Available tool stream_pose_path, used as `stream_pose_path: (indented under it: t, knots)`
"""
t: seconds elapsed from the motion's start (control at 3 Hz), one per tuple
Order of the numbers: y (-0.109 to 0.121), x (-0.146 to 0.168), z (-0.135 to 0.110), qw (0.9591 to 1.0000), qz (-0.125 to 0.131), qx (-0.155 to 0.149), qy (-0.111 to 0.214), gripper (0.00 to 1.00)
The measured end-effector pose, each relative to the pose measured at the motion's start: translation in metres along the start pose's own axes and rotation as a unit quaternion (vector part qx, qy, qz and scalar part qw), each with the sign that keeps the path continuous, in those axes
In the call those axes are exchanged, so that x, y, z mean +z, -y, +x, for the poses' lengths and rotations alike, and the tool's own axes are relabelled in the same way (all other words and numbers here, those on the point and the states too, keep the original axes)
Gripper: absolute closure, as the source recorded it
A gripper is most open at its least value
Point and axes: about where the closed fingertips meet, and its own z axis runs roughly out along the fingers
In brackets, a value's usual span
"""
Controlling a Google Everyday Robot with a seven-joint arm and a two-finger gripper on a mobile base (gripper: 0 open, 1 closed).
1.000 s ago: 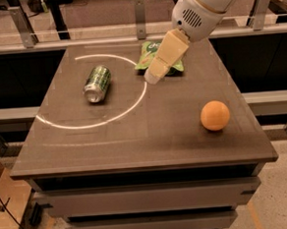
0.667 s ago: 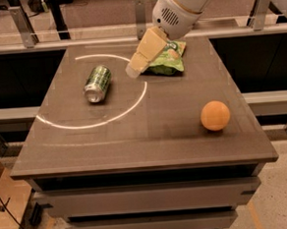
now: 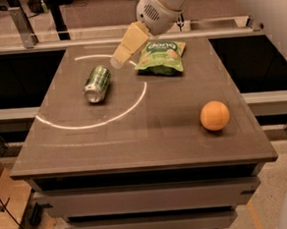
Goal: Place green can upright
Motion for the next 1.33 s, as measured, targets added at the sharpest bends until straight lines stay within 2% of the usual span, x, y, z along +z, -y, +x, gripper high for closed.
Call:
stream_pose_path:
  t: [0.33, 0.67, 1.0, 1.33]
  knots:
    - [0.002, 0.016, 0.011, 0.9993, -0.007, 0.035, -0.012, 0.00]
    - [0.005, 0.040, 0.006, 0.9960, -0.012, 0.089, -0.001, 0.00]
    - [0.012, 0.067, -0.014, 0.9904, -0.020, 0.135, 0.020, 0.00]
    - [0.015, 0.094, -0.040, 0.9861, -0.038, 0.158, 0.035, 0.00]
